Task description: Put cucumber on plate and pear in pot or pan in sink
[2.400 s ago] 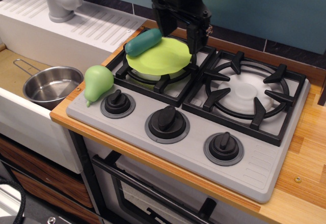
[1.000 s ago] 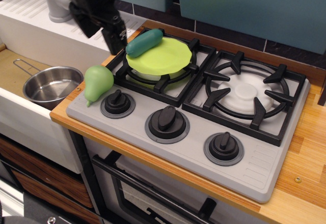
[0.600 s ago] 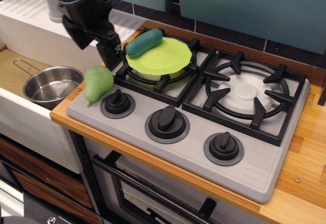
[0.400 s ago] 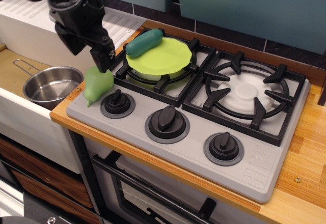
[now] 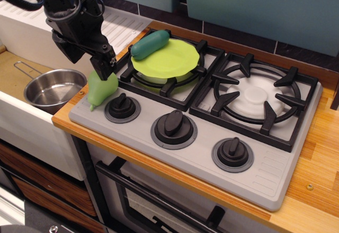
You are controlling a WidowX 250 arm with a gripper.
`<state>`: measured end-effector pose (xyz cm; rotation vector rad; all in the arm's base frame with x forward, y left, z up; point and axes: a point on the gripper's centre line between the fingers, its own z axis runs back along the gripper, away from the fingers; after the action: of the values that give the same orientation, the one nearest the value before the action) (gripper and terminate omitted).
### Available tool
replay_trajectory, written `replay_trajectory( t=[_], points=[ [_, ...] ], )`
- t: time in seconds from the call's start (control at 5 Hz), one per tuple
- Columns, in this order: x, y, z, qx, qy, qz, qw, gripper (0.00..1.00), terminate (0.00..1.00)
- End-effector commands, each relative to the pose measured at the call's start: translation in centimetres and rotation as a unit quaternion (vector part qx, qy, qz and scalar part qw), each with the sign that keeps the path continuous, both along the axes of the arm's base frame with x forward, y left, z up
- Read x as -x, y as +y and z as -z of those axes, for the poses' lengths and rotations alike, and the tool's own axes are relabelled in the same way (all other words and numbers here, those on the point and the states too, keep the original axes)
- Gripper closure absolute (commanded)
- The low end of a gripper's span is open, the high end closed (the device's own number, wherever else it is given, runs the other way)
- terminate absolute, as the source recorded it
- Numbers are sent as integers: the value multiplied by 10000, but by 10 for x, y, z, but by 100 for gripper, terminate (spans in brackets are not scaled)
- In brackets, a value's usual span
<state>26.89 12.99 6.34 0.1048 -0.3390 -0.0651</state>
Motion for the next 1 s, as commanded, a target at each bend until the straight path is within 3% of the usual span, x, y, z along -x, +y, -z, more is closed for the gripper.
replay_trajectory(
  t=[0.0,0.8],
  points=[
    [-7,1,6,-20,-218,-51,9997,0,0],
    [-2,-2,19,367,-99,-73,9993,0,0]
  ],
)
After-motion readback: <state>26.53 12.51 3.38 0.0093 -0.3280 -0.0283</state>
